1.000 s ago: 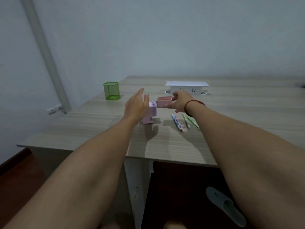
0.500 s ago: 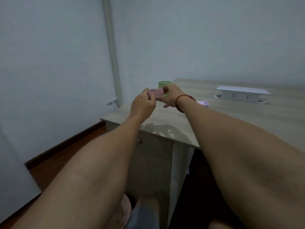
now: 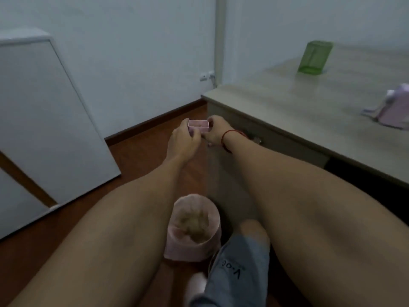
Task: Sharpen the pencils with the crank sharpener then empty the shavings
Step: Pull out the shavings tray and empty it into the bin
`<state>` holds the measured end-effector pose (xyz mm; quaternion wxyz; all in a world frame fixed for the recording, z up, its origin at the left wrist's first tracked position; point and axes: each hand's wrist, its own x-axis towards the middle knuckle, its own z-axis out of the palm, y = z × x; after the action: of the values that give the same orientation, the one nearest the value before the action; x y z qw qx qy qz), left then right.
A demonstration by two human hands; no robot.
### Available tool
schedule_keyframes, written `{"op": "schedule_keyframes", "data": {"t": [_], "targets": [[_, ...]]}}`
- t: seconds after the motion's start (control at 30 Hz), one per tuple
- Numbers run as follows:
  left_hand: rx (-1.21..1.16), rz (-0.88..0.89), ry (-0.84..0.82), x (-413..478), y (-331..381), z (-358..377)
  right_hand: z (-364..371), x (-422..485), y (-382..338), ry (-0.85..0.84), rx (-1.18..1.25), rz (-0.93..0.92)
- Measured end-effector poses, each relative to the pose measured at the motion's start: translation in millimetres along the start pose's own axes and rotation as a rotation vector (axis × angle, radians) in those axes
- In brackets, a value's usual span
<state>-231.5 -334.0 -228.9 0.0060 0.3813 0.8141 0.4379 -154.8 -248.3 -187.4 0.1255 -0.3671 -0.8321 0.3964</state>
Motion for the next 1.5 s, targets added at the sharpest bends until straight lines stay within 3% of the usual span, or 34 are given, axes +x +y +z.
{"op": "schedule_keyframes", "data": {"t": [0.33,0.63,0.93,1.13,1.27,1.37,1.5], "targets": [[-0.082,-0.351,-0.217,-38.9,-145.8,89.5,135.2,47.4,113.2,-0.25,0.123,0.239],[-0.067,-0.604,-0.321,-63.6,-214.4,145.8,202.3,61.0,183.1,-0.427,0.187,0.469],[-0.295,-0.897,-0.233,-68.0,-233.3,157.8,215.5,62.6,196.5,-0.379,0.339,0.696],[-0.38,-1.104,-0.145,-61.5,-239.1,159.8,220.7,67.5,188.8,-0.363,0.346,0.741],[-0.414,-1.104,-0.193,-56.4,-227.9,158.1,219.8,67.7,191.1,-0.363,0.361,0.778],[-0.464,-1.145,-0.248,-55.2,-223.5,156.3,209.0,65.5,186.3,-0.472,0.395,0.79],[-0.412,-1.175,-0.184,-56.3,-225.9,160.4,210.9,66.1,182.0,-0.416,0.34,0.788]]}}
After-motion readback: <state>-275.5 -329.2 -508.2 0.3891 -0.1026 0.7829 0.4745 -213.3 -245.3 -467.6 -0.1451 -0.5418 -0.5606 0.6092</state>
